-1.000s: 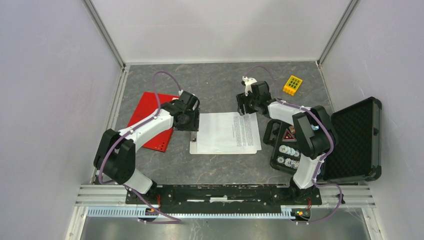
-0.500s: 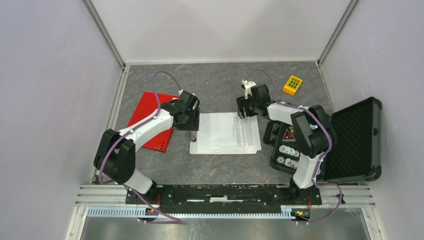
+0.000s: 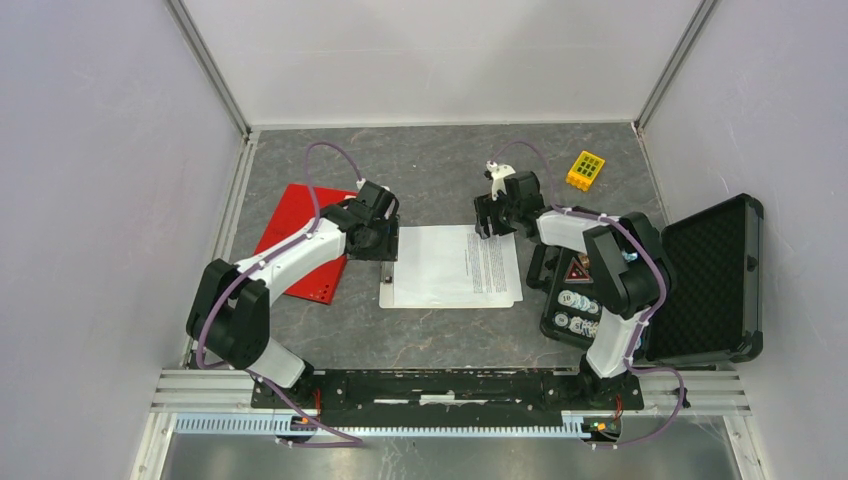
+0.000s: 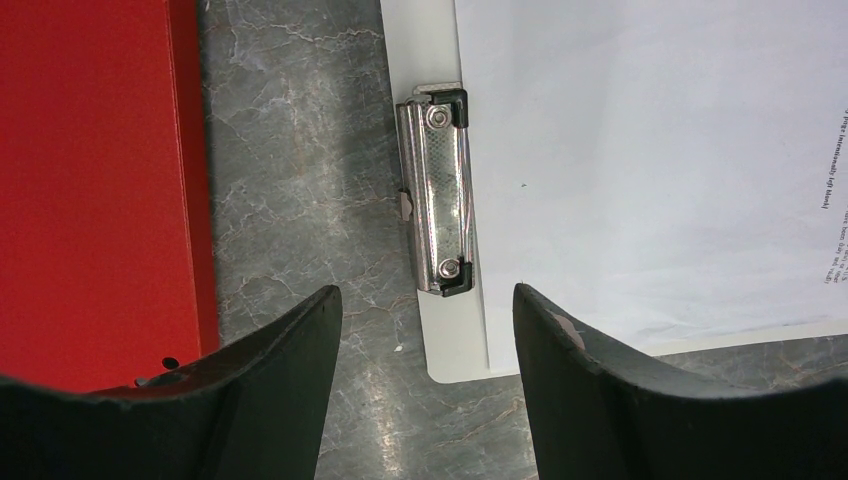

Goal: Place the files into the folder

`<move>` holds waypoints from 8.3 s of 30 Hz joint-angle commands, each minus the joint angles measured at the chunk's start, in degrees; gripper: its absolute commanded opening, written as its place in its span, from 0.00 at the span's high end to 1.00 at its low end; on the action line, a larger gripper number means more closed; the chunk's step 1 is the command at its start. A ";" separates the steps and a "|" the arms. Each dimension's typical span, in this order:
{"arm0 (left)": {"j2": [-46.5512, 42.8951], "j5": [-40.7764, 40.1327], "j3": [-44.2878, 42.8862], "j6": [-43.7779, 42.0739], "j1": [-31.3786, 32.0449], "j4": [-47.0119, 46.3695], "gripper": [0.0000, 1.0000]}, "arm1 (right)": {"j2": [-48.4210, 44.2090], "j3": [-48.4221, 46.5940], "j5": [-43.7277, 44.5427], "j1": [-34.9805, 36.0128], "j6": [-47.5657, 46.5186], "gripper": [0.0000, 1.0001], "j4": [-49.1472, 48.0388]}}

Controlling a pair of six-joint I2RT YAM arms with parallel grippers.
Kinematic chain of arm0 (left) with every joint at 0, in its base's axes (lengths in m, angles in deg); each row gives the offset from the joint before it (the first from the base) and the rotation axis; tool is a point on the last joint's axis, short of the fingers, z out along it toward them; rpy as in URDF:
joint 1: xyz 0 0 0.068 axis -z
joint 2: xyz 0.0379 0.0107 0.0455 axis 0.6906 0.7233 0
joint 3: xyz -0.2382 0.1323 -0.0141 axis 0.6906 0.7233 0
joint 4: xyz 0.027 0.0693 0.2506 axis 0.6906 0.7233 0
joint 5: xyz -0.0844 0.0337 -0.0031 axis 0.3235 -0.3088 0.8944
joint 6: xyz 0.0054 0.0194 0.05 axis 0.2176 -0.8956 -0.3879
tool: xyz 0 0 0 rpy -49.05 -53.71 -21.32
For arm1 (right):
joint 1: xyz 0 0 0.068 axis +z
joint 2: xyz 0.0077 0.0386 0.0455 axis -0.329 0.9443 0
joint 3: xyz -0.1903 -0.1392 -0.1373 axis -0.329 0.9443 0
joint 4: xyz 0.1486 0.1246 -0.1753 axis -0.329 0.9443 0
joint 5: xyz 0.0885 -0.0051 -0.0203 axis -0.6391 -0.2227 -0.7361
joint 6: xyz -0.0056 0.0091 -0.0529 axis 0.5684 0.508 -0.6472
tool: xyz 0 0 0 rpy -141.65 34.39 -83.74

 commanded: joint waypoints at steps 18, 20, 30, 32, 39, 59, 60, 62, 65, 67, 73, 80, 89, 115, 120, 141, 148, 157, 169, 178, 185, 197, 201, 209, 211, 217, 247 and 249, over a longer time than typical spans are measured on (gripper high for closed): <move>2.64 -0.72 -0.38 2.52 -0.31 -1.35 0.30 | -5.81 -0.15 -0.86 -0.03 0.14 0.26 5.55; 3.09 -0.63 -0.10 2.80 -0.35 -2.09 0.30 | -7.03 0.21 -0.65 -0.06 0.17 0.26 5.64; 7.61 0.37 -0.46 3.17 -0.62 -4.27 0.29 | -13.89 5.05 5.19 -0.04 1.60 0.19 10.08; 8.29 0.78 -0.46 3.15 -0.62 -4.81 0.29 | -15.94 7.46 6.37 -0.10 1.99 0.17 10.00; 11.04 -1.48 -2.59 2.02 -0.62 -4.45 0.28 | -19.00 12.03 5.73 -0.12 4.63 0.18 8.97; 11.79 1.03 -2.89 4.20 -2.96 -4.91 0.27 | -23.96 21.54 -3.37 -0.04 5.99 0.21 4.73; 11.83 1.27 -2.99 3.98 -3.03 -4.91 0.27 | -24.52 21.94 -3.26 -0.03 5.98 0.21 4.49; 12.14 2.93 -3.54 2.85 -3.08 -4.84 0.28 | -25.03 22.35 -3.30 -0.03 5.95 0.21 4.45; 14.31 5.70 -5.90 0.75 -3.01 -2.38 0.27 | -24.62 22.66 -3.84 -0.04 5.78 0.21 3.94; 14.59 5.84 -6.09 0.64 -2.99 -2.40 0.27 | -24.15 22.40 -4.64 -0.05 5.57 0.21 4.10; 14.60 5.46 -5.91 0.64 -2.99 -3.05 0.27 | -25.74 23.38 -5.94 -0.04 6.10 0.22 4.06; 15.54 6.35 -7.05 0.20 -2.99 -2.46 0.31 | -28.26 26.46 -6.69 -0.03 5.84 0.22 3.77; 16.15 3.54 -8.16 -0.61 -2.82 -0.43 0.32 | -27.75 26.06 -4.55 -0.03 4.56 0.21 4.61; 19.48 3.82 -9.37 -0.91 -2.11 0.26 0.82 | -23.66 21.77 -0.74 -0.01 5.33 0.22 3.75; 18.62 6.14 -9.08 -0.19 -2.59 -0.41 0.96 | -22.79 22.18 -0.36 -0.03 5.12 0.22 1.95; 16.08 20.21 -5.56 -1.83 -7.38 -4.74 0.98 | -18.67 22.14 -0.20 -0.03 4.21 0.22 -0.29; 15.26 21.91 -5.32 -2.65 -7.55 -5.04 0.98 | -16.65 22.30 0.67 -0.02 3.78 0.23 -0.62; 13.74 24.97 -3.74 -2.49 -8.99 -6.84 0.98 | -16.06 22.49 0.52 0.05 3.73 0.24 -1.01; 12.96 20.88 -2.16 3.70 -9.14 -7.46 0.98 | -19.37 25.28 0.36 0.85 4.91 0.24 -0.82; 13.07 20.57 -1.34 5.52 -9.08 -8.91 0.98 | -20.30 25.79 2.04 4.89 7.19 0.25 -0.73; 12.73 21.38 -1.51 3.53 -9.06 -8.66 0.98 | -18.20 24.33 2.70 4.98 5.19 0.24 -1.41; 13.24 21.66 -1.34 3.47 -9.00 -9.43 0.98 | -17.25 22.15 2.91 5.29 5.23 0.24 -1.19; 13.10 21.83 -1.52 2.45 -8.87 -10.02 0.98 | -16.34 22.08 3.41 5.41 4.17 0.24 -1.37; 13.10 20.96 -1.13 0.64 -8.85 -9.93 0.98 | -15.20 19.24 6.30 5.42 2.96 0.21 -0.10; 12.93 20.84 -1.08 0.72 -8.83 -9.95 0.98 | -14.89 18.57 6.73 5.41 2.69 0.21 0.44; 12.73 20.84 -1.17 0.90 -8.77 -9.84 0.98 | -14.57 18.49 6.74 5.68 2.28 0.21 0.50; 7.85 21.09 -3.41 4.43 -8.78 -7.29 0.42 | -16.99 17.06 12.28 6.03 3.88 0.17 1.64; 6.99 20.88 -4.40 4.42 -8.78 -6.36 0.38 | -17.64 14.21 12.81 6.03 2.81 0.16 4.43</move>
